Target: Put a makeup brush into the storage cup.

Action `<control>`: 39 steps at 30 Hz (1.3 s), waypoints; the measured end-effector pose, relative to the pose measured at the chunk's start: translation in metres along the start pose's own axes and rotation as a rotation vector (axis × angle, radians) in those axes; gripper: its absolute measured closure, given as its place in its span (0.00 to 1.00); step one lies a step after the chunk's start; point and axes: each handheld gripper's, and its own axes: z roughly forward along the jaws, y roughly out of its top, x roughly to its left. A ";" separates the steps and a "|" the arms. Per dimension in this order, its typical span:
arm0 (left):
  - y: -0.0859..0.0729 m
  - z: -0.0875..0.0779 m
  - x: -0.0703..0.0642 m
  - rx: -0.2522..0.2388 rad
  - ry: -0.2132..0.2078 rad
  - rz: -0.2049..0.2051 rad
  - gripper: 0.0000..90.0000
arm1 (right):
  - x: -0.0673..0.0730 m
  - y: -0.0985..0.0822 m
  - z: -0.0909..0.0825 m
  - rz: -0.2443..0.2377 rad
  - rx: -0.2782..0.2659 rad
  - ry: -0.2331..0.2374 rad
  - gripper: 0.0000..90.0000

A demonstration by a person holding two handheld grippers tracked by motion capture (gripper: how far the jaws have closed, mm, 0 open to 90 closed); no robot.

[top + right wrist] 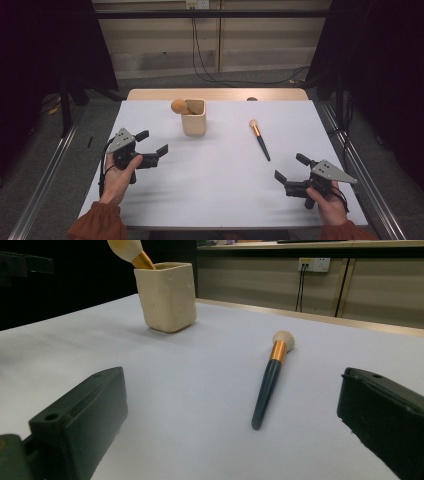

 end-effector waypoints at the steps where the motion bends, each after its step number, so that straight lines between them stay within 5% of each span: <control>1: -0.001 -0.002 -0.002 -0.006 -0.006 -0.010 0.08 | 0.000 0.000 0.000 0.002 -0.002 -0.001 0.00; 4: -0.005 -0.008 -0.009 -0.032 -0.011 -0.021 0.08 | 0.001 0.000 -0.001 0.000 -0.004 -0.002 0.00; 6: -0.008 -0.012 -0.016 -0.027 0.000 0.021 0.08 | 0.001 0.000 -0.001 0.000 -0.003 -0.002 0.00; 8: -0.012 -0.015 -0.019 -0.041 -0.008 0.002 0.08 | 0.001 0.000 -0.001 0.002 0.000 -0.002 0.00; 27: -0.039 -0.053 -0.024 -0.088 0.055 -0.020 0.02 | 0.001 0.003 -0.003 0.001 0.001 -0.009 0.00; 39: -0.053 -0.067 -0.028 -0.053 0.056 -0.017 0.03 | 0.001 0.002 -0.005 0.005 -0.005 -0.019 0.00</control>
